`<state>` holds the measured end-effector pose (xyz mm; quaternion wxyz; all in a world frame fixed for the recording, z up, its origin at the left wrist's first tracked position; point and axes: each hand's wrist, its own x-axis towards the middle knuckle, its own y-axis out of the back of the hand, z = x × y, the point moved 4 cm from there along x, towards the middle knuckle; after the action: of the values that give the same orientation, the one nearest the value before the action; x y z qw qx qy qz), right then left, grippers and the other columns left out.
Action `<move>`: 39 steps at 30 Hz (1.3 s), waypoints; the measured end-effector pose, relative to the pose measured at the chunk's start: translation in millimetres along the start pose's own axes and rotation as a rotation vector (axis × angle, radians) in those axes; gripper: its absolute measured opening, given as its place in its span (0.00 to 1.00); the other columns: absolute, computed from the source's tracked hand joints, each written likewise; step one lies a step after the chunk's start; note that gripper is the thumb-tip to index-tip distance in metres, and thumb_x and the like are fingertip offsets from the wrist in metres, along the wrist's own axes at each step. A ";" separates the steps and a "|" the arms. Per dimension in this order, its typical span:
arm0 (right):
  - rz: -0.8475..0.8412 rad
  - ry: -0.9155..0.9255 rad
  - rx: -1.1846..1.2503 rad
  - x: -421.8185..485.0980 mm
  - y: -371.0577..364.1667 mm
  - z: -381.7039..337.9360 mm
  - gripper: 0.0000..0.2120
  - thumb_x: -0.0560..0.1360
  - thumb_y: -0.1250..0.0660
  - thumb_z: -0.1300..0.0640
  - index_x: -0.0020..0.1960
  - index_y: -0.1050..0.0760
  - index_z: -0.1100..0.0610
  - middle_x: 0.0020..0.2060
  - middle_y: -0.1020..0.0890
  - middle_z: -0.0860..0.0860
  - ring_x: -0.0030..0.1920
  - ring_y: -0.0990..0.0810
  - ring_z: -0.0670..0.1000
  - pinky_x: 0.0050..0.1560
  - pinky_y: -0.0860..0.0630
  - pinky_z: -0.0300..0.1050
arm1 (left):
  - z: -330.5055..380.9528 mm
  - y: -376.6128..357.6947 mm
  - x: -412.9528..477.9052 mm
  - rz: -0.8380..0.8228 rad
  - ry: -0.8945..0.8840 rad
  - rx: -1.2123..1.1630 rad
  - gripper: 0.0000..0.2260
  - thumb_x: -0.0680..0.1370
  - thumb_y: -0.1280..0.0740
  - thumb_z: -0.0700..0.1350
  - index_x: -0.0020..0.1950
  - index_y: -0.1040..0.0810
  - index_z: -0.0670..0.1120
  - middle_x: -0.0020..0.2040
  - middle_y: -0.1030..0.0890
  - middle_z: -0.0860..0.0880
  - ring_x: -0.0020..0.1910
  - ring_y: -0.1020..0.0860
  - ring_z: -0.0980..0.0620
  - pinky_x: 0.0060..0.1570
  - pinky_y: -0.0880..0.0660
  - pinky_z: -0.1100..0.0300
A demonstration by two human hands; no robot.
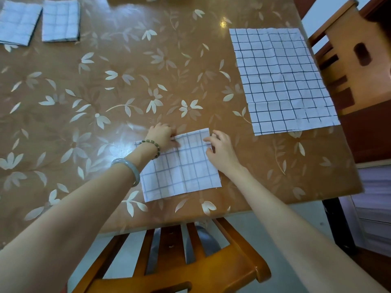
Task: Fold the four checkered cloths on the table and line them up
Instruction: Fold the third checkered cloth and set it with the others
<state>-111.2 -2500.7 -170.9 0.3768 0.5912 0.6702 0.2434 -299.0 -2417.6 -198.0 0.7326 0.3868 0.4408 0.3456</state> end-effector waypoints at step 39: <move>-0.016 -0.135 0.777 -33.2 14.8 -119.5 0.09 0.71 0.28 0.65 0.47 0.18 0.53 0.44 0.18 0.48 0.38 0.20 0.40 0.46 0.24 0.29 | -90.1 95.5 -168.4 0.345 0.256 -1.429 0.07 0.76 0.31 0.39 0.53 0.20 0.44 0.45 0.17 0.47 0.42 0.20 0.49 0.40 0.21 0.62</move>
<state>-196.4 -2516.1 -80.9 0.1699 0.6991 0.6909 -0.0708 -459.9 -2492.5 -79.2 0.6838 -0.1635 0.1239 0.7003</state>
